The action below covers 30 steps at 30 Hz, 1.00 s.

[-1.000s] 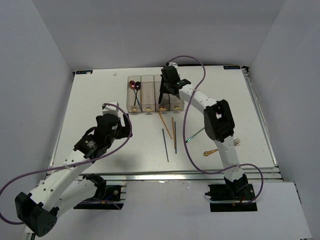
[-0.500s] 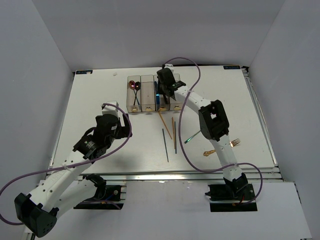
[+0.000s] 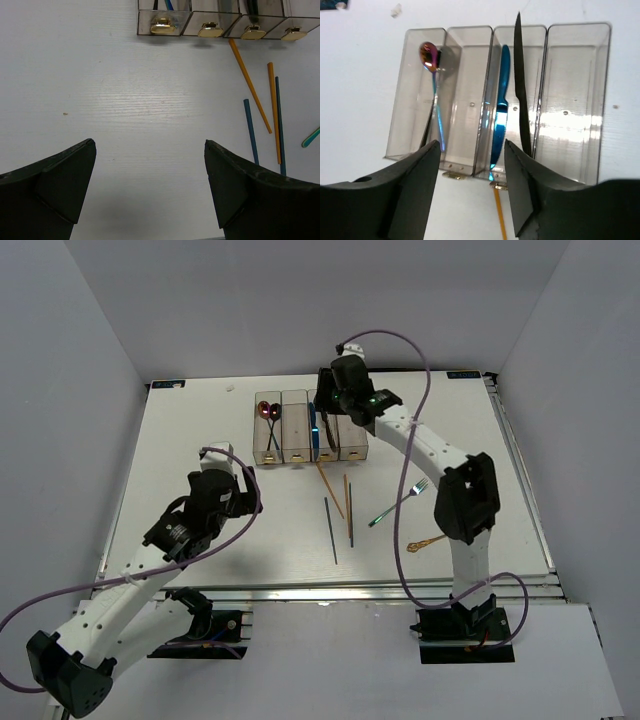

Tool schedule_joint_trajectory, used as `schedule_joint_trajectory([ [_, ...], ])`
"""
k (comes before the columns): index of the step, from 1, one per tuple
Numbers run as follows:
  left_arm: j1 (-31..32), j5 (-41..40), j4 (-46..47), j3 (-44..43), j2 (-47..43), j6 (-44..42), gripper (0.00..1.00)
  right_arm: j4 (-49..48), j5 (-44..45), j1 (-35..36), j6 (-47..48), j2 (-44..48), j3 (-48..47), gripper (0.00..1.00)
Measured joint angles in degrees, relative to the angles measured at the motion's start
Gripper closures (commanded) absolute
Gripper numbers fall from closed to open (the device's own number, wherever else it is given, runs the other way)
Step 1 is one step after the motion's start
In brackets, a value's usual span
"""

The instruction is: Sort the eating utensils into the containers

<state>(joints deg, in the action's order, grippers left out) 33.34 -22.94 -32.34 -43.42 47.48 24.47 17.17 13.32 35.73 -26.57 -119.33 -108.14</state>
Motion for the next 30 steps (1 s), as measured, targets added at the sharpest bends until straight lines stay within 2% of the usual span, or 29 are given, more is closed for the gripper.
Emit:
schedule_joint_trajectory([
  [7, 0.0, -2.9, -0.3, 0.0, -2.2, 0.9, 0.02, 4.3, 3.3, 0.3, 1.2, 10.2, 4.9, 0.34],
  [9, 0.0, -4.0, -0.5, 0.0, -2.8, 1.3, 0.02, 6.9, 5.9, 0.3, 0.0, 12.0, 9.0, 0.17],
  [12, 0.0, -5.6, -0.7, 0.0, -3.7, 2.0, 0.02, 10.3, 10.5, 0.3, -3.5, 14.4, 17.7, 0.12],
  [15, 0.0, -6.9, -0.7, 0.0, -3.9, 2.5, 0.02, 14.8, 14.6, 0.3, -8.9, 16.1, 26.0, 0.12],
  [18, 0.0, -7.5, -0.9, 0.0, -3.6, 2.6, 0.02, 18.1, 17.6, 0.3, -14.5, 16.9, 31.6, 0.19],
  [21, 0.0, -7.7, -1.1, 0.0, -3.2, 2.6, 0.02, 19.9, 18.9, -0.2, -18.7, 17.0, 34.7, 0.26],
  [30, 0.0, -7.7, -1.1, 0.0, -2.9, 2.6, 0.02, 19.4, 18.6, -3.0, -27.4, 15.9, 39.8, 0.32],
])
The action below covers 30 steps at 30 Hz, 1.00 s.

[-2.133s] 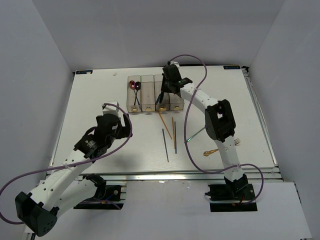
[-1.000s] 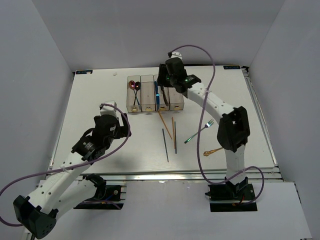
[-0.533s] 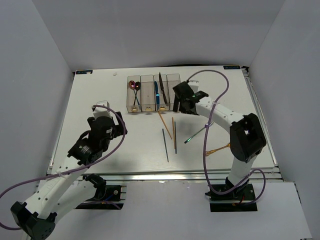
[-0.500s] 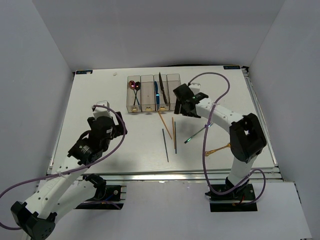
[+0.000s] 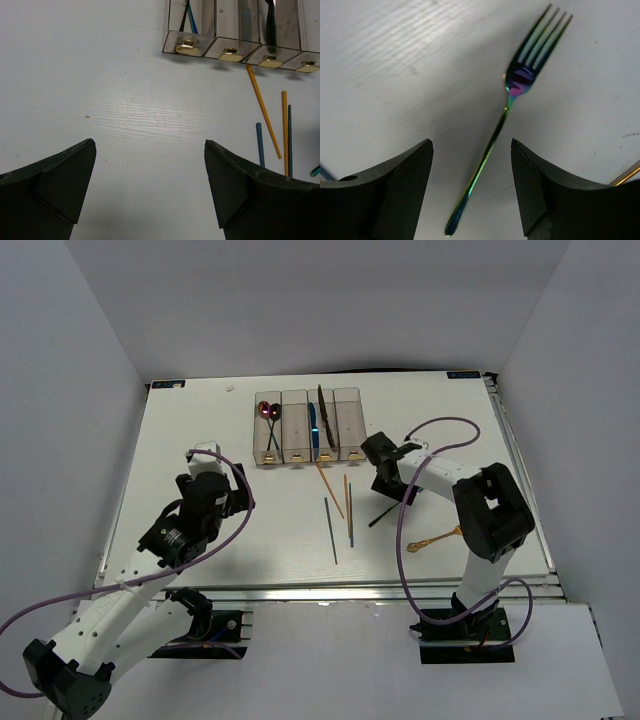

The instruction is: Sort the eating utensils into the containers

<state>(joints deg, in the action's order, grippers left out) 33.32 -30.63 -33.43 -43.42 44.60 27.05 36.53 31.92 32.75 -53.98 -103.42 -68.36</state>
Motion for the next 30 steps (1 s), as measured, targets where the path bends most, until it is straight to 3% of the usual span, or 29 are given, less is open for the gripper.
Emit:
schedule_joint_trajectory([
  [5, 0.0, 0.2, 0.0, 0.0, 0.5, 0.0, 0.02, -1.9, -0.8, -1.7, -2.6, 0.1, 4.2, 0.39],
  [8, 0.0, 0.4, 0.0, 0.0, 0.7, 0.0, 0.02, -4.5, -1.6, -2.4, -3.5, 0.3, 5.1, 0.64],
  [9, 0.0, 0.4, 0.0, 0.0, 0.7, 0.0, 0.02, -5.6, -1.9, -2.5, -4.0, 0.4, 5.5, 0.81],
  [11, 0.0, 0.4, 0.0, 0.0, 0.7, 0.0, 0.02, -7.6, -2.3, -2.8, -4.7, 0.9, 6.4, 1.0],
  [21, 0.0, 0.5, 0.0, 0.0, 0.5, 0.0, 0.02, -4.5, -1.7, -3.5, -5.4, 5.8, 8.8, 1.0],
  [25, 0.0, 0.5, 0.0, 0.0, 0.4, 0.0, 0.02, -8.0, -3.1, -3.5, 5.9, 10.2, 5.9, 1.0],
  [30, 0.0, 0.7, 0.0, 0.0, 0.2, 0.0, 0.02, -11.5, -7.6, -3.5, 23.0, 2.4, -14.3, 1.0],
])
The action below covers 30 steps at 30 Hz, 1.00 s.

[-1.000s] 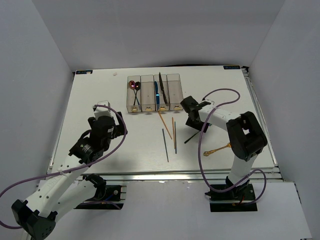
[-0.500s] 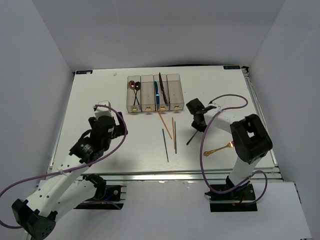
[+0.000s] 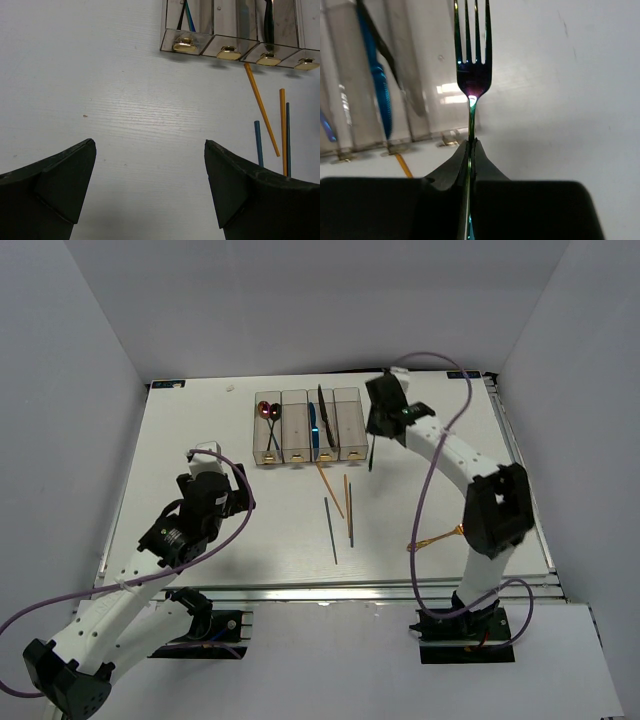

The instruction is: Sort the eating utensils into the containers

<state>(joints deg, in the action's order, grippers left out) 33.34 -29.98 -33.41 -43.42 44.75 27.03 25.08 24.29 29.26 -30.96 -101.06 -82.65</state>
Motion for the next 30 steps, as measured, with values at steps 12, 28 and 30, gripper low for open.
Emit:
schedule_joint_trajectory([
  [12, 0.0, 0.9, 0.0, 0.0, 1.2, -0.2, 0.02, 3.5, -5.3, 0.0, 19.5, -31.6, -42.1, 1.0],
  [28, 0.0, 2.4, 0.0, 0.0, 2.0, -0.7, 0.02, 4.0, -7.9, -0.6, 20.0, -33.4, -41.9, 0.2],
  [30, 0.0, 2.4, 0.0, 0.0, 2.0, -0.7, 0.02, 5.0, -7.1, -0.6, 18.1, -30.3, -39.3, 0.18],
])
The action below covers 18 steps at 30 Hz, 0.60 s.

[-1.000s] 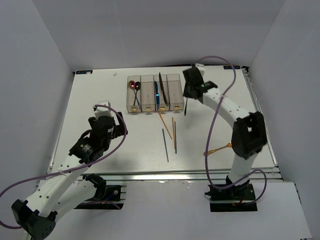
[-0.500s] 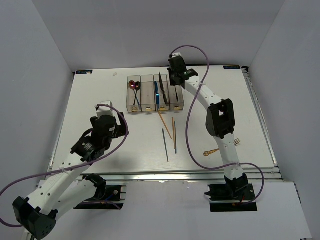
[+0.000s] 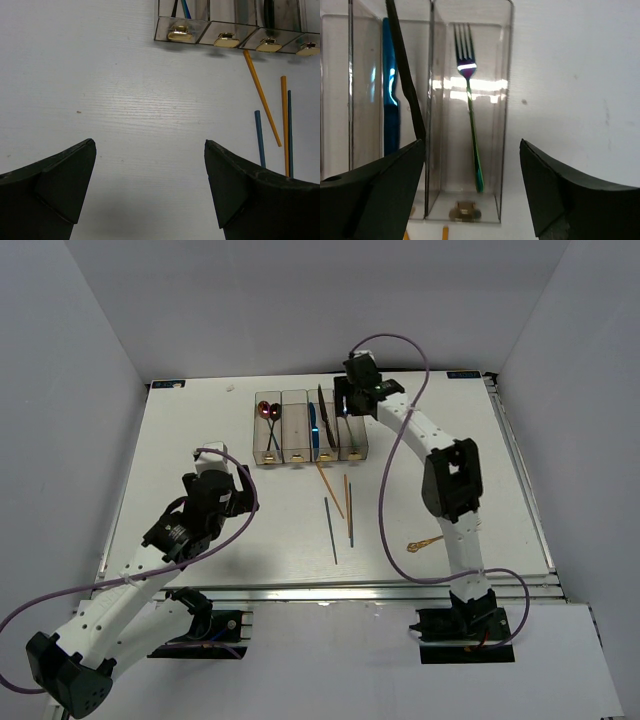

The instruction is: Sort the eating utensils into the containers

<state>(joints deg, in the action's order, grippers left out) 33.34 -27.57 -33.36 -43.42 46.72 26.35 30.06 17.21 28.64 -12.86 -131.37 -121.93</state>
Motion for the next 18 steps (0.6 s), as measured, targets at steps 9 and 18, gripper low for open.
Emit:
schedule_joint_trajectory([
  [9, 0.0, 0.4, 0.0, 0.0, -1.1, -0.2, 0.02, 5.5, 12.2, -0.4, -26.5, 40.1, 43.0, 0.21],
  [18, 0.0, 1.1, 0.4, 0.0, -2.8, -0.4, 0.02, 21.5, 14.3, -1.6, -57.1, 44.7, 67.2, 0.55],
])
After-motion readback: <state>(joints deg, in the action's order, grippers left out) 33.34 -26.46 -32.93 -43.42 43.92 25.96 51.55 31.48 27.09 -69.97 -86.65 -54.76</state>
